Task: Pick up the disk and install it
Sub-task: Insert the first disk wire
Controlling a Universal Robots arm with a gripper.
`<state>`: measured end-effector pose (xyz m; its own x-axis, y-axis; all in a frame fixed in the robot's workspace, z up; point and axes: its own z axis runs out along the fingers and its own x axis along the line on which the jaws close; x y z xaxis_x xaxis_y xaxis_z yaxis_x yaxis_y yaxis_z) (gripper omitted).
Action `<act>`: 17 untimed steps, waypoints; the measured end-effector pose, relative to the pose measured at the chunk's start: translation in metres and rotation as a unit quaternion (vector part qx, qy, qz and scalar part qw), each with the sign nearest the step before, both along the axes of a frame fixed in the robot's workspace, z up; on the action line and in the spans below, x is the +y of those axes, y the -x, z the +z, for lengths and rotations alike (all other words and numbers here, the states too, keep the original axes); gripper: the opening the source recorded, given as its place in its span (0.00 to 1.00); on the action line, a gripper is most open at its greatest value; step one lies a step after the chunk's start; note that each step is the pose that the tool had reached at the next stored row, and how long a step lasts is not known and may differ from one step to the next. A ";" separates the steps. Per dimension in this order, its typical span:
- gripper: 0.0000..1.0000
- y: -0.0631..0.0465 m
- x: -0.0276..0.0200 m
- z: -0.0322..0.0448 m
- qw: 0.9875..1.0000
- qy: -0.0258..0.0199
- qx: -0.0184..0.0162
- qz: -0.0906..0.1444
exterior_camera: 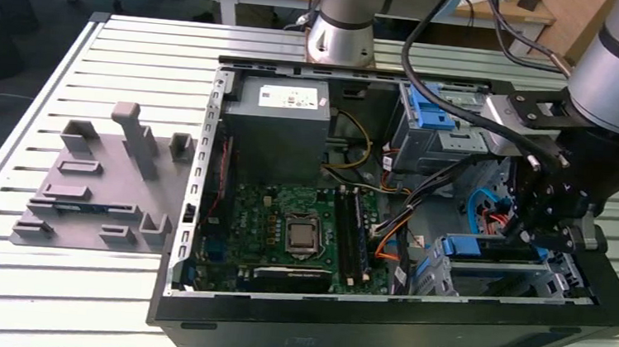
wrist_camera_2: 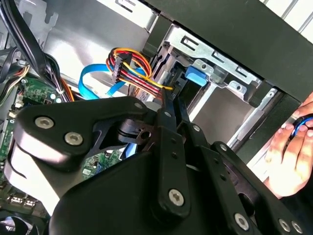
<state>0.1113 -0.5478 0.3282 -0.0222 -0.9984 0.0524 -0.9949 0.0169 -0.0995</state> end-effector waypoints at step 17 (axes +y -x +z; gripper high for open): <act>0.11 0.000 -0.0010 0.0092 1.000 0.000 0.003 0.000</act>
